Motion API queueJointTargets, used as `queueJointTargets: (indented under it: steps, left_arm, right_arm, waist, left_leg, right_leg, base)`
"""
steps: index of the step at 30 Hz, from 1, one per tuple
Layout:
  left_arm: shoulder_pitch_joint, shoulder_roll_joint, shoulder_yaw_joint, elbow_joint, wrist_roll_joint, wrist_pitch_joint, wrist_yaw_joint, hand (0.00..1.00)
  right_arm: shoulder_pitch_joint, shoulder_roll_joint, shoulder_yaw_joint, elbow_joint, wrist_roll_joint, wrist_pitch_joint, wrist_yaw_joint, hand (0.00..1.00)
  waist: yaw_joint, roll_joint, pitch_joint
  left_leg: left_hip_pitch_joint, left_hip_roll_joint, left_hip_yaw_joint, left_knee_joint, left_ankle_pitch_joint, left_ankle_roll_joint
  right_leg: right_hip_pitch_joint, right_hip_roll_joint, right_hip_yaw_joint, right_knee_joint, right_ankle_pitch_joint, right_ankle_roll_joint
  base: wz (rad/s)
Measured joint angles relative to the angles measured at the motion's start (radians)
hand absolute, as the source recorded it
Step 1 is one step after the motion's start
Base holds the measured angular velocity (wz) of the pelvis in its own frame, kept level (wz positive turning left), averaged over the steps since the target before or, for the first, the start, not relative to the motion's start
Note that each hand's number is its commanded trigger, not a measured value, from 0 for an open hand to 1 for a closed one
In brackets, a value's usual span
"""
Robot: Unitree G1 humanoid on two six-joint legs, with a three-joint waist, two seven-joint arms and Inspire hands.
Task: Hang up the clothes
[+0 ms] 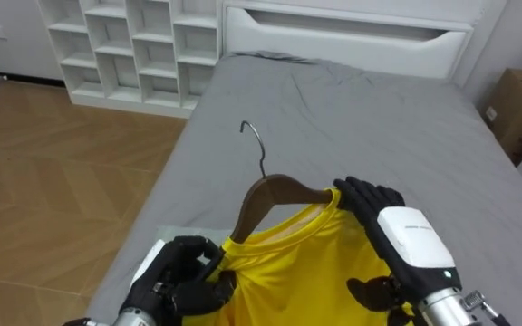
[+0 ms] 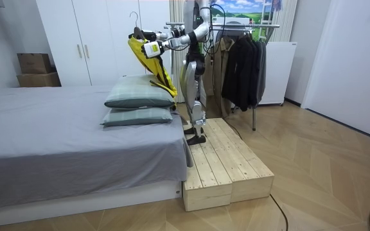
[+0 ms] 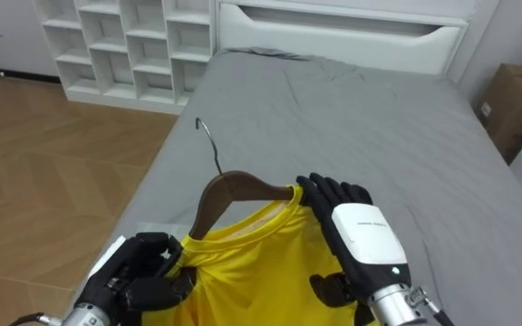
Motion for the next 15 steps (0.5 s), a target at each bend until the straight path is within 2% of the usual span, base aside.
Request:
queueJointTargets:
  steps: [9, 11, 13, 15]
  left_arm:
    - [0.000, -0.012, -0.010, 0.000, -0.001, 0.002, -0.027, 1.00]
    - [0.004, -0.010, -0.010, 0.000, -0.001, 0.004, -0.028, 1.00]
    - [0.005, -0.012, -0.009, 0.000, -0.002, 0.022, -0.029, 1.00]
    - [0.005, -0.011, -0.009, 0.000, -0.002, 0.028, -0.030, 1.00]
  right_arm:
    - [-0.004, 0.000, 0.000, 0.040, 0.005, 0.011, -0.080, 0.00]
    - [-0.006, 0.000, 0.000, 0.041, 0.005, 0.025, -0.097, 0.00]
    - [-0.027, -0.001, -0.003, 0.040, 0.005, 0.035, -0.117, 0.00]
    - [-0.056, -0.001, -0.005, 0.035, 0.004, 0.035, -0.129, 0.00]
  waist:
    - [0.007, 0.002, -0.0012]
    - [0.007, 0.007, -0.0041]
    - [0.003, 0.021, -0.0128]
    - [-0.002, 0.030, -0.0184]
  left_leg:
    - [0.000, -0.001, -0.008, 0.005, 0.000, 0.000]
    - [-0.002, -0.001, -0.007, 0.005, 0.000, 0.000]
    - [-0.004, -0.002, -0.005, 0.004, 0.000, 0.000]
    - [-0.002, -0.002, -0.004, 0.003, 0.000, 0.000]
  right_leg:
    - [0.004, 0.001, -0.007, -0.008, 0.000, 0.000]
    - [0.003, 0.000, -0.006, -0.008, 0.000, 0.000]
    - [0.000, 0.000, -0.004, -0.007, 0.000, 0.000]
    - [-0.001, 0.000, -0.003, -0.007, 0.000, 0.000]
  base:
    - [0.02]
    - [0.00]
    - [-0.02]
    - [-0.02]
